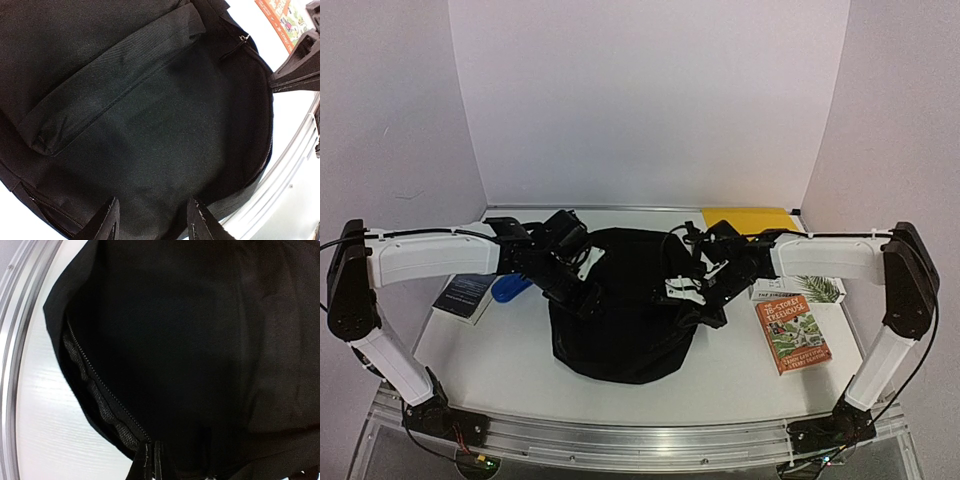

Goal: Pack the student bag
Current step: Adjust the student bag at the center of the board.

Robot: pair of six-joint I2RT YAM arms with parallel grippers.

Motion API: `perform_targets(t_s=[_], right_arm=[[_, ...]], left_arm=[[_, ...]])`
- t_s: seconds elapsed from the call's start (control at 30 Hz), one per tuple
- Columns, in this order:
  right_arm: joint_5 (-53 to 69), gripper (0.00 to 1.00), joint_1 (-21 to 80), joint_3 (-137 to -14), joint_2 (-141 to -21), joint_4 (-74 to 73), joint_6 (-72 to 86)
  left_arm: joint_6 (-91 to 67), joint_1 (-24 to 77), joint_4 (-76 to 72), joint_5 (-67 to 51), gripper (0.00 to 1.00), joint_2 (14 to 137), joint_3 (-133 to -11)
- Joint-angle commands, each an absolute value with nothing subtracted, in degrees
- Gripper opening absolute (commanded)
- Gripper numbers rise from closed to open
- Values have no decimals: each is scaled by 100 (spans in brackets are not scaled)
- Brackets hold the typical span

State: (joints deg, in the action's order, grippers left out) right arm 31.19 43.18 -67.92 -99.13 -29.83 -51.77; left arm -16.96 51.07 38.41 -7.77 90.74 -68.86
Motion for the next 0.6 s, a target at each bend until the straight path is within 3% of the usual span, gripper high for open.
perform_targets(t_s=[0.0,0.3,0.57], right_arm=[[3031,0,4289,-7105,-9755,-2914,-4457],[4021,0,3181,-7319,-9698,-2206,-1757],[4030,0,3077,-6671,-9205,-1283,-834]], left_arm=[[-1713,4990,3745,-677,47,8741,-6855],[-1651,4930,3422,-1054,69,8178,-6665],[-1538,4930,3300,-1843,73,8657,-6956]])
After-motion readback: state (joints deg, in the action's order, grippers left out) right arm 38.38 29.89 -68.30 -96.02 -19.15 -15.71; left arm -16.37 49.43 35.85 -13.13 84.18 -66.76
